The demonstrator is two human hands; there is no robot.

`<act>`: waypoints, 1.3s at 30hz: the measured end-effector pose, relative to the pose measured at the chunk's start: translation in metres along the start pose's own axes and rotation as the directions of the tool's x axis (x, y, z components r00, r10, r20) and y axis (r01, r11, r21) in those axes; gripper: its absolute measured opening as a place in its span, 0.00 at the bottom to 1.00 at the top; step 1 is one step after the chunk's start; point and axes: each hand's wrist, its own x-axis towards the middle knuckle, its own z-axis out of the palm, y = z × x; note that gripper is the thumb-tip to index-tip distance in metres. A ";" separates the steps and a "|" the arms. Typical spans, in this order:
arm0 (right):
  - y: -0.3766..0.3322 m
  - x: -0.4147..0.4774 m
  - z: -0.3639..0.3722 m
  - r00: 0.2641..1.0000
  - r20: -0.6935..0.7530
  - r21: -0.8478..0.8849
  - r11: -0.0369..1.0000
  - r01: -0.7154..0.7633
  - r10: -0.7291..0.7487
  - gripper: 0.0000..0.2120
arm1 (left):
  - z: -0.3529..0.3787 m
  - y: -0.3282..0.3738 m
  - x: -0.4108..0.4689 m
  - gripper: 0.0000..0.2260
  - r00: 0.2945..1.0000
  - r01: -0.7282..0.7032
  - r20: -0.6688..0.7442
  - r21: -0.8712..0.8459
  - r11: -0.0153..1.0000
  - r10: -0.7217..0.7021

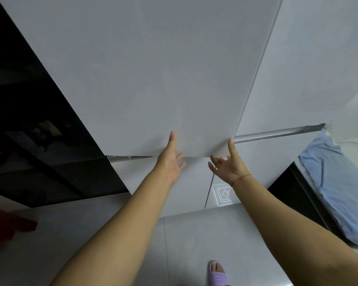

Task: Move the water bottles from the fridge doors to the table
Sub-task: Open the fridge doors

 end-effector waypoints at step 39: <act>0.128 -0.219 -0.004 0.803 0.574 -0.729 0.547 0.412 0.160 0.26 | -0.084 -0.105 -0.258 0.28 0.526 -0.517 -0.344 0.597 0.613 0.778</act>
